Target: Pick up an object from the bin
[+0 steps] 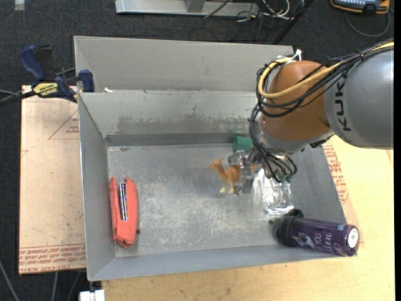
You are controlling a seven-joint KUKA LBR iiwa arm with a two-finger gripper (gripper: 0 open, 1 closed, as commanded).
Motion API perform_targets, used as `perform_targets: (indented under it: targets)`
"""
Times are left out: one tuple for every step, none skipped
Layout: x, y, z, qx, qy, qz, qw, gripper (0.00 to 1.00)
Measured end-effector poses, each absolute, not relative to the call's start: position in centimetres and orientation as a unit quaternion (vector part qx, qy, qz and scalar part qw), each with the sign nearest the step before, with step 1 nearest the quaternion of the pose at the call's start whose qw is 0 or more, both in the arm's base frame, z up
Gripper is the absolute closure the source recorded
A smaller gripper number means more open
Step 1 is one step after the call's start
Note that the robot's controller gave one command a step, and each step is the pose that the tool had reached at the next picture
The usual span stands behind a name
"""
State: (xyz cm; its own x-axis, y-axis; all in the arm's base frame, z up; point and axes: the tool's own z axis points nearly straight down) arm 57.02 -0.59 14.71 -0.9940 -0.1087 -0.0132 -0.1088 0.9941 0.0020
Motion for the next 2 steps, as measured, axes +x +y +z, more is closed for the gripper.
perform_targets:
  targets:
    - [57.06, -0.58, 15.03, -0.054, 0.998, 0.001, 0.007, 1.00]
    - [56.99, -0.57, 15.29, -0.054, 0.999, 0.002, 0.006, 1.00]
